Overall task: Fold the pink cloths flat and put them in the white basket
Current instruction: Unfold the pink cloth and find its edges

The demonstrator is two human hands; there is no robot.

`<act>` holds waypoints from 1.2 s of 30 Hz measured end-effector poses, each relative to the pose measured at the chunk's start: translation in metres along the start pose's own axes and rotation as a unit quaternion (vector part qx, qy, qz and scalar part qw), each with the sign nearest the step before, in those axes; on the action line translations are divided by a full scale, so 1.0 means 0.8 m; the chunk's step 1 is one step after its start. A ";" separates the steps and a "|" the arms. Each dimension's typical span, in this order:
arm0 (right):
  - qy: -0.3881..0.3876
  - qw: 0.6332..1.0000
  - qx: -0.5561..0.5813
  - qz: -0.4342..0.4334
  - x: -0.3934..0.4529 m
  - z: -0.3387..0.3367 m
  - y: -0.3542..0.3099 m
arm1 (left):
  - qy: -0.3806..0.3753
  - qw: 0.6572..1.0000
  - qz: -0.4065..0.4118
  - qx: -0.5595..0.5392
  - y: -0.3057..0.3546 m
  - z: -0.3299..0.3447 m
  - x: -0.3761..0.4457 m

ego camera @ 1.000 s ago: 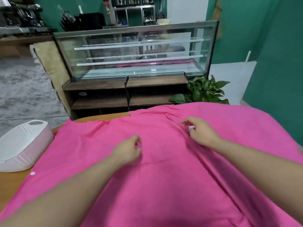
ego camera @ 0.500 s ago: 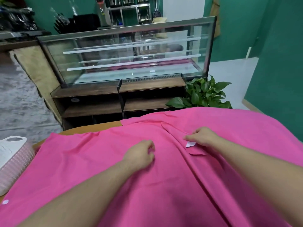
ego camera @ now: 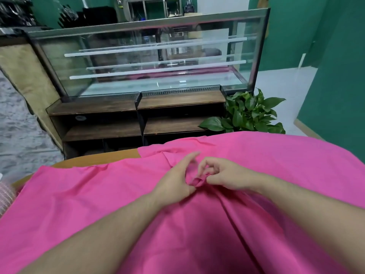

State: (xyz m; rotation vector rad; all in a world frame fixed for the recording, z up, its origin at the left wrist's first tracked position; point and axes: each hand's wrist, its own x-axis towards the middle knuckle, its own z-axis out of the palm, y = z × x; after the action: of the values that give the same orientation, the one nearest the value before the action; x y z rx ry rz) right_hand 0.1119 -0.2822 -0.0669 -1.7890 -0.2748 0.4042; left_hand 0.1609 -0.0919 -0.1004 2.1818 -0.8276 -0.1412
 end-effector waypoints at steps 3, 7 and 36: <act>0.089 0.995 0.046 0.011 0.001 -0.018 0.000 | -0.002 0.998 0.033 0.048 -0.006 0.009 0.003; 0.316 0.916 -0.234 0.075 0.016 -0.087 0.028 | -0.002 0.998 0.061 0.008 -0.010 0.020 0.005; 0.365 0.922 0.125 0.042 0.006 -0.212 0.071 | -0.026 0.907 -0.244 -0.341 0.113 0.107 0.223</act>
State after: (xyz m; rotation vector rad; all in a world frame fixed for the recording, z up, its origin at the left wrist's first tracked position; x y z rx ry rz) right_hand 0.1850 -0.4448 -0.0850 -1.5794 0.3670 -0.1828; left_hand 0.2232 -0.2977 -0.0668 1.6610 -0.1770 -0.6400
